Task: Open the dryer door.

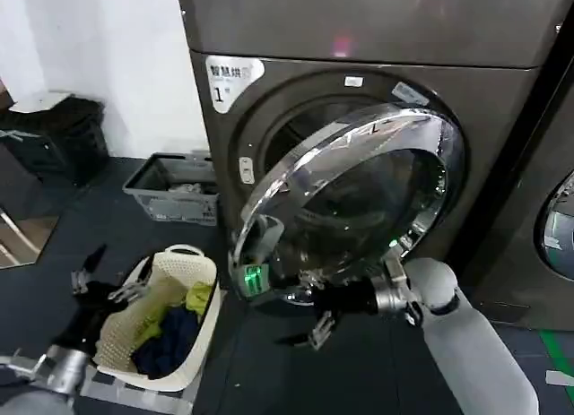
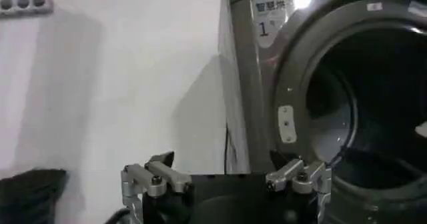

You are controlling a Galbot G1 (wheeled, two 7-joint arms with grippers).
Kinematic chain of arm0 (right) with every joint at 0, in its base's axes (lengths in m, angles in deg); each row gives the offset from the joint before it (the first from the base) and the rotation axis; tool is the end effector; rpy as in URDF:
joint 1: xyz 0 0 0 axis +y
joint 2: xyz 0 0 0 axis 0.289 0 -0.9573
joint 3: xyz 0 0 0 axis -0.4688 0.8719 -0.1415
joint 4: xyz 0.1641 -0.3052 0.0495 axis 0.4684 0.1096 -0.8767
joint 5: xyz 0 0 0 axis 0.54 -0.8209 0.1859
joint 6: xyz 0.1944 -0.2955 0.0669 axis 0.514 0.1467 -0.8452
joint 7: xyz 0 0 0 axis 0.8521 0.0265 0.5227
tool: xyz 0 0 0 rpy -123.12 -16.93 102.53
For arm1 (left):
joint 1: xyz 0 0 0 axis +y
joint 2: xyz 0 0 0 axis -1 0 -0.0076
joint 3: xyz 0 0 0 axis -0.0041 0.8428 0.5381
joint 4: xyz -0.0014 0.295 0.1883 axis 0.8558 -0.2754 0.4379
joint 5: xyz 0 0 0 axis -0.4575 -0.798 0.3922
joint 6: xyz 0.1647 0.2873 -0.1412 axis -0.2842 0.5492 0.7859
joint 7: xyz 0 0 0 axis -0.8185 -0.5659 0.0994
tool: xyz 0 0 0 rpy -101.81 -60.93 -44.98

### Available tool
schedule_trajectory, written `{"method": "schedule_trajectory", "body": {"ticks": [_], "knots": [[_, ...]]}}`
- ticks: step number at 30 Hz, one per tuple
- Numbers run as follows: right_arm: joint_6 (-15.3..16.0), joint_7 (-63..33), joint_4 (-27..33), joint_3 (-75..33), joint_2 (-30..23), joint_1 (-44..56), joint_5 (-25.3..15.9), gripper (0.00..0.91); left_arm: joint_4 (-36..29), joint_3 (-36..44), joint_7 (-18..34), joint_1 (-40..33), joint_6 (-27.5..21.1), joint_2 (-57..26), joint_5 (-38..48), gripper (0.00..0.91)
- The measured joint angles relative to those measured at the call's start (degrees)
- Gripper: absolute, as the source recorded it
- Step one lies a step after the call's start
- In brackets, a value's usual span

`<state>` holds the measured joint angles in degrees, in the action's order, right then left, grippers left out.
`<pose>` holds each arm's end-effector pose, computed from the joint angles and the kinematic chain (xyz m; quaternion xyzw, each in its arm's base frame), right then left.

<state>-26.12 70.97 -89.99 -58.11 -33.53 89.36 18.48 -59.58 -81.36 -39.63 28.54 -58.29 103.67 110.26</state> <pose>0.4231 -0.0400 -0.2164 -0.7725 0.6274 -0.0979 0.0079 0.1960 0.1598 -0.2320 0.0715 0.9922 0.0496 0.0893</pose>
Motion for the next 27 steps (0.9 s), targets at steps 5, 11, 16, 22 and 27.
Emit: {"method": "schedule_trajectory", "body": {"ticks": [5, 11, 16, 22, 27], "knots": [[-0.86, 0.23, -0.79, -1.95, 1.38, 2.00, 0.31, 0.907, 0.89, 2.80, 0.05, -1.87, -0.34, -1.74, 2.97, 0.907], [-1.26, 0.27, -2.65, -4.26, 3.21, 4.58, 1.10, 0.907, 2.25, 6.32, 0.07, -5.39, -0.92, -4.84, 6.79, 0.907], [-1.59, 0.27, -5.01, -6.88, 4.90, 7.51, 1.49, 0.907, 3.96, 10.20, 0.29, -8.71, -1.41, -7.35, 7.70, 0.907], [-1.62, 0.27, -7.39, -10.99, 5.41, 11.46, 1.78, 0.907, 6.80, 16.10, 0.18, -13.73, -1.33, -9.92, 7.68, 0.907], [-1.82, 0.23, -9.12, -16.92, 5.39, 15.73, 2.76, 0.907, 9.49, 20.76, -0.02, -17.62, -1.02, -10.97, 8.17, 0.907]]}}
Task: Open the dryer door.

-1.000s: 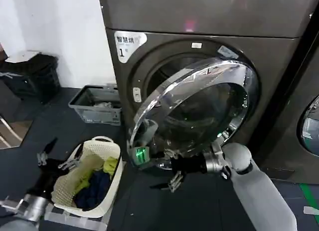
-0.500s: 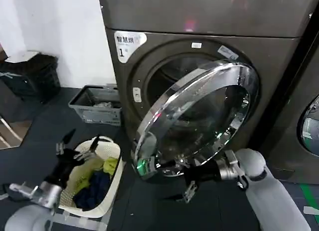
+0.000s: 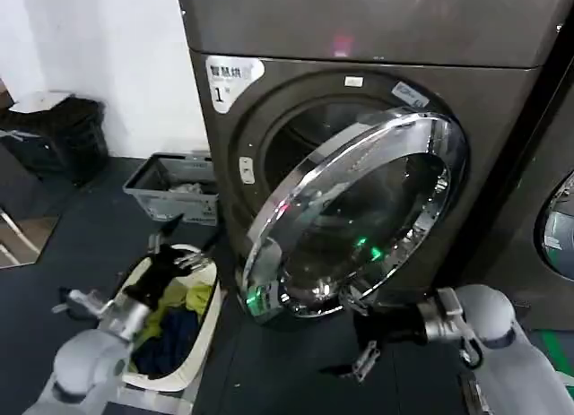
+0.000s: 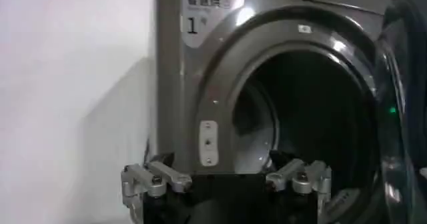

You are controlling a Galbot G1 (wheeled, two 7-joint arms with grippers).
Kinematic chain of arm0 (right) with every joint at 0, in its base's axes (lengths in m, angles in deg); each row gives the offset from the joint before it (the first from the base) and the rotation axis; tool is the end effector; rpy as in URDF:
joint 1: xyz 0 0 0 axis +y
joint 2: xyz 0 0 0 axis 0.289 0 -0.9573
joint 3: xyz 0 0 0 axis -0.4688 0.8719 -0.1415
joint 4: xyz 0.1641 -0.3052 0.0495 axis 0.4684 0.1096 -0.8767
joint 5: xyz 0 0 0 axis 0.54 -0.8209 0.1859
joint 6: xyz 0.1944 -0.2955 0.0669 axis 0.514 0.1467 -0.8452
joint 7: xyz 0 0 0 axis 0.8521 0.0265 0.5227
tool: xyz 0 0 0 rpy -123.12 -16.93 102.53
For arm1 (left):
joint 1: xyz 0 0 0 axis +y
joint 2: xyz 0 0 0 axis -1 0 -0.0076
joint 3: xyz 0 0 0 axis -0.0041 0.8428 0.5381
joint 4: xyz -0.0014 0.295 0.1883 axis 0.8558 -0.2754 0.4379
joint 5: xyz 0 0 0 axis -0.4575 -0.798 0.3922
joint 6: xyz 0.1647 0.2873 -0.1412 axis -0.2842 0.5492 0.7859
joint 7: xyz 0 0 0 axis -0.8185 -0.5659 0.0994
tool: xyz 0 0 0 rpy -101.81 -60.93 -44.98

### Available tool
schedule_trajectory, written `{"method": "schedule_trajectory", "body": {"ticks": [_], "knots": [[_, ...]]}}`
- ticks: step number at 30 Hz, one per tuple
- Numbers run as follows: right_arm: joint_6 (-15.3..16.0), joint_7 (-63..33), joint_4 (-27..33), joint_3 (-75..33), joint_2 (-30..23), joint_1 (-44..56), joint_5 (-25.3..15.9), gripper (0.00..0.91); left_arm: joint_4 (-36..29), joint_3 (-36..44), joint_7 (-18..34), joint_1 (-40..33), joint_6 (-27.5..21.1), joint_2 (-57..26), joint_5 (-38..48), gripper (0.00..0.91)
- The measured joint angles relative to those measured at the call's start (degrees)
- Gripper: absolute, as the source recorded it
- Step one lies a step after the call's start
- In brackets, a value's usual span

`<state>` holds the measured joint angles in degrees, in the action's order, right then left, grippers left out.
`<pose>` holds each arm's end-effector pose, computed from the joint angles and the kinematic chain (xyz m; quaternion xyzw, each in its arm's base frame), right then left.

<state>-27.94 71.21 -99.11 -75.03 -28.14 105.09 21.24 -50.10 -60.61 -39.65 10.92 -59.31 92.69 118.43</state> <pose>0.3544 -0.1285 -0.2141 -0.7165 0.6897 -0.1031 0.0154 0.2939 0.1120 -0.2362 0.2261 0.9697 -0.0059 0.0922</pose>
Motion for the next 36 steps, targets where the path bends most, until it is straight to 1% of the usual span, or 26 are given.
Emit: {"method": "schedule_trajectory", "body": {"ticks": [3, 7, 9, 13, 17, 22, 26, 30, 33, 36], "knots": [[-0.01, -0.02, -0.27, -4.47, -0.10, 2.97, 0.55, 0.907, 1.20, 2.43, -0.15, -2.02, -0.05, -0.24, 0.52, 0.907], [-0.09, -0.04, -0.53, -10.58, -0.19, 6.72, 0.91, 0.907, 1.69, 5.75, -1.61, -4.19, -0.75, -0.59, 1.46, 0.907], [-0.77, -0.04, -1.16, -13.44, -0.35, 8.49, -0.77, 0.907, 2.10, 7.37, -2.68, -5.01, -0.84, -0.88, 1.51, 0.907], [-1.07, -0.04, -2.63, -18.44, -1.24, 11.36, -3.89, 0.907, 2.73, 9.67, -3.58, -6.23, -0.93, -1.12, 2.29, 0.907], [-0.91, -0.69, -2.77, -23.88, -3.19, 13.60, -4.14, 0.907, 2.80, 11.48, -5.18, -7.16, -1.34, -1.82, 3.07, 0.907], [-1.67, -4.01, -0.72, -30.35, -4.70, 14.02, -4.79, 0.907, 1.99, 12.93, -6.66, -7.20, -1.47, -2.72, 4.13, 0.907], [-1.65, -5.02, 0.32, -35.09, -5.06, 14.60, -4.27, 0.907, 0.82, 13.88, -8.32, -6.92, -2.19, -3.70, 5.57, 0.907], [-1.46, -7.16, 0.08, -39.28, -6.04, 15.52, -3.83, 0.907, 0.03, 15.12, -10.09, -6.69, -2.32, -4.58, 5.91, 0.907], [-0.47, -10.00, -0.54, -42.32, -6.80, 16.22, -2.33, 0.907, -0.41, 16.11, -10.93, -6.70, -2.11, -5.25, 6.24, 0.907], [1.04, -14.78, -1.35, -45.45, -7.65, 17.05, 0.42, 0.907, -0.96, 17.27, -11.21, -6.75, -2.00, -5.89, 6.85, 0.907]]}}
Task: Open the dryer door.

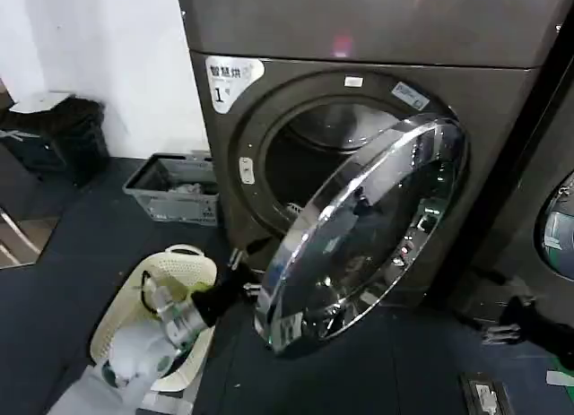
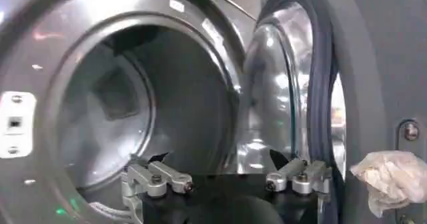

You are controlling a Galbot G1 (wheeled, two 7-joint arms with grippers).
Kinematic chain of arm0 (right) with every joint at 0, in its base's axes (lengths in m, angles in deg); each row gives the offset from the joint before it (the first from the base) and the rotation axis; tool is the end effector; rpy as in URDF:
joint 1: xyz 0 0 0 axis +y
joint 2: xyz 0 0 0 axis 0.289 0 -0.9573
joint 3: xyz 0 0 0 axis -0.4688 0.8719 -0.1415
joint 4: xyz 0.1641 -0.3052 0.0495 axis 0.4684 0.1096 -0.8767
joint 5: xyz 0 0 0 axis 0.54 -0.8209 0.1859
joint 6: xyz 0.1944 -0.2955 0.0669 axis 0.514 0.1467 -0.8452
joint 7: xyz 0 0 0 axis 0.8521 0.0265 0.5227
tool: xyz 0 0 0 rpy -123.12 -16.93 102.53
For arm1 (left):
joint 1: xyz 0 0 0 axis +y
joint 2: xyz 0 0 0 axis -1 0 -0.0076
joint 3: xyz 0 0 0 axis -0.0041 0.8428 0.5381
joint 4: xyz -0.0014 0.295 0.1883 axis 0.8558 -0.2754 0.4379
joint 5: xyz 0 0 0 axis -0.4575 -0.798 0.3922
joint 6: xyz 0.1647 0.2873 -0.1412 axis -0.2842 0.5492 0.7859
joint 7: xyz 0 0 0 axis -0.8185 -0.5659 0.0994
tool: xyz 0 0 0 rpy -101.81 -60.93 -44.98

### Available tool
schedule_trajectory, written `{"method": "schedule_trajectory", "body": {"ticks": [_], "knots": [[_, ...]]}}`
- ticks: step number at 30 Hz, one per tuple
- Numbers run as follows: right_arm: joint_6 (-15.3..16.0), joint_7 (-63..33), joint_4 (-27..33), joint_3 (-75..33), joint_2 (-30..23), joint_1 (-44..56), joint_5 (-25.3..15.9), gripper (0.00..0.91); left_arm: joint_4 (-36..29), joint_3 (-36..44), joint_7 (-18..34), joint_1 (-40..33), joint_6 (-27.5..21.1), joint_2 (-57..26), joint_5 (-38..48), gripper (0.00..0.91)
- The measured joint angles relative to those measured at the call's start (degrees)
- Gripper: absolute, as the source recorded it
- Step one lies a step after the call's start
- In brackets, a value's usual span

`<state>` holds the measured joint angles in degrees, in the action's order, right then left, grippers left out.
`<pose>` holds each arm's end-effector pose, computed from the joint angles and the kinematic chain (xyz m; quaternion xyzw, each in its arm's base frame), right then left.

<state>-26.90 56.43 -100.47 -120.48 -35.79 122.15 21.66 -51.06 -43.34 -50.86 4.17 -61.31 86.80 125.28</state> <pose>0.2087 -0.3209 -0.1890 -0.3165 0.9404 -0.1163 0.0447 0.3022 0.0468 -0.2395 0.4515 0.8899 -0.0431 0.0491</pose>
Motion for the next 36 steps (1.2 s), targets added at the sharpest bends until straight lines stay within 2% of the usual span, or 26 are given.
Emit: {"method": "schedule_trajectory", "body": {"ticks": [3, 5, 10, 14, 24, 28, 36], "knots": [[1.19, -5.67, -1.28, -3.00, -0.73, 1.10, 2.06, 0.907, -0.59, 1.56, -0.55, -0.31, 0.13, -0.90, 0.53, 0.907], [3.68, -11.05, -2.50, -4.91, -1.48, 2.00, 4.88, 0.907, -0.66, 2.58, -1.01, -0.82, 0.30, -1.55, 0.55, 0.907], [3.69, -20.76, -4.74, -9.62, -2.22, 3.82, 6.40, 0.907, -1.47, 5.92, -1.39, -2.23, 0.29, -1.82, 0.57, 0.907], [4.00, -26.88, -5.95, -13.29, -2.17, 5.34, 6.45, 0.907, -2.28, 9.21, -1.40, -3.87, 0.26, -2.53, 0.83, 0.907], [3.95, -35.25, -7.74, -21.21, -1.96, 9.10, 4.56, 0.907, -0.74, 20.35, -1.52, -10.74, 0.67, -1.98, 1.12, 0.907], [4.55, -38.95, -8.45, -24.31, -1.73, 10.58, 2.92, 0.907, 0.66, 25.08, -1.37, -14.51, 0.97, -0.78, 1.44, 0.907], [6.11, -44.62, -9.14, -29.83, -1.24, 13.13, 2.63, 0.907, 5.17, 33.98, -1.13, -22.75, 1.24, 2.93, 1.78, 0.907]]}}
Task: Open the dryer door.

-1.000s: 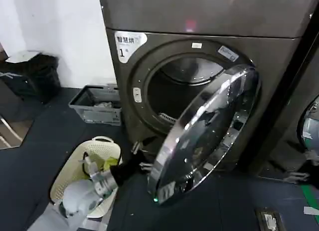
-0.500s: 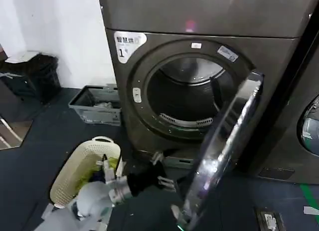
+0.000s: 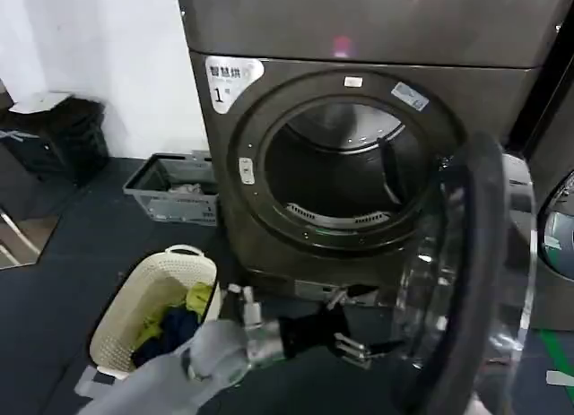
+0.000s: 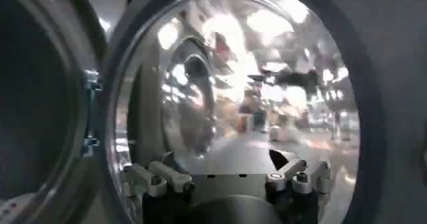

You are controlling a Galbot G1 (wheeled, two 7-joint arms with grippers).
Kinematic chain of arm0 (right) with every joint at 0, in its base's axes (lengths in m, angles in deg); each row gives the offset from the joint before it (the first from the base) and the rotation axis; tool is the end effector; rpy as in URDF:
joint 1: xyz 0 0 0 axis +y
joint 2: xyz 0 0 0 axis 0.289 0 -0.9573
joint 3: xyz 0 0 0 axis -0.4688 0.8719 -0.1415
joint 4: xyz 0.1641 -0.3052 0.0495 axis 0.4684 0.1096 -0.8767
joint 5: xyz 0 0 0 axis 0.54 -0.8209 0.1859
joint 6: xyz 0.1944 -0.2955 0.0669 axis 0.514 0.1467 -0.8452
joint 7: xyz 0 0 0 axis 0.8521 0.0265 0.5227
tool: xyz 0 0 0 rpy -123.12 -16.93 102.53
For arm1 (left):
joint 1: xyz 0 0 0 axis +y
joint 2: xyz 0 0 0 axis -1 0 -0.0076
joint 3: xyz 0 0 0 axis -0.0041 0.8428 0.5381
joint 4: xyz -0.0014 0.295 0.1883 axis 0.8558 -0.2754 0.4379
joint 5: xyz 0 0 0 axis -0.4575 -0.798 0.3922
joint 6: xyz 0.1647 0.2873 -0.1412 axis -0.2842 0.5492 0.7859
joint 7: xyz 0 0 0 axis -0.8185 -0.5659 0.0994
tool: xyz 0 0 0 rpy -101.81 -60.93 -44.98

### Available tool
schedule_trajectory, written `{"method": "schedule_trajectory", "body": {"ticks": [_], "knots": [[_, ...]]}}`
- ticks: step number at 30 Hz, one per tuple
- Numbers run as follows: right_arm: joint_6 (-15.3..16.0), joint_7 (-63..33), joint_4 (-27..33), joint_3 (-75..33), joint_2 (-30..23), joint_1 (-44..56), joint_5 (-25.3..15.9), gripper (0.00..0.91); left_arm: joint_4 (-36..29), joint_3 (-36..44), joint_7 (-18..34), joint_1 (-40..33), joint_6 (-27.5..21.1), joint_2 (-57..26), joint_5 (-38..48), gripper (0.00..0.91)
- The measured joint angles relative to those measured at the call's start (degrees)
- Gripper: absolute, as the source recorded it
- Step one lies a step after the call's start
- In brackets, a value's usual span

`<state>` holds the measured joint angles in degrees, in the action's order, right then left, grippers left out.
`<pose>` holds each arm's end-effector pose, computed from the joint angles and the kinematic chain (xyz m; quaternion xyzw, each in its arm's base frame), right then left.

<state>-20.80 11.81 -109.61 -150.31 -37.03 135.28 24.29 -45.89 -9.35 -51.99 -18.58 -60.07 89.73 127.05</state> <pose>0.0564 -0.3644 -0.0931 0.2329 0.9513 -0.1853 0.0799 0.3187 -0.0916 -0.2492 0.6430 0.7639 -0.0453 0.0299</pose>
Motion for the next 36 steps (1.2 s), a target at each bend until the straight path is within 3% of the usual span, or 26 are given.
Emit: {"method": "schedule_trajectory", "body": {"ticks": [14, 36], "knots": [[1.39, -8.34, 0.70, -11.27, 0.04, 2.65, -6.46, 0.907, 10.90, 11.02, 1.61, -11.91, -0.19, 10.88, -0.28, 0.907], [0.34, -9.25, 0.95, -23.42, 1.65, 4.96, -7.67, 0.907, 31.87, 15.67, 3.46, -23.11, 1.38, 32.50, -0.84, 0.907]]}}
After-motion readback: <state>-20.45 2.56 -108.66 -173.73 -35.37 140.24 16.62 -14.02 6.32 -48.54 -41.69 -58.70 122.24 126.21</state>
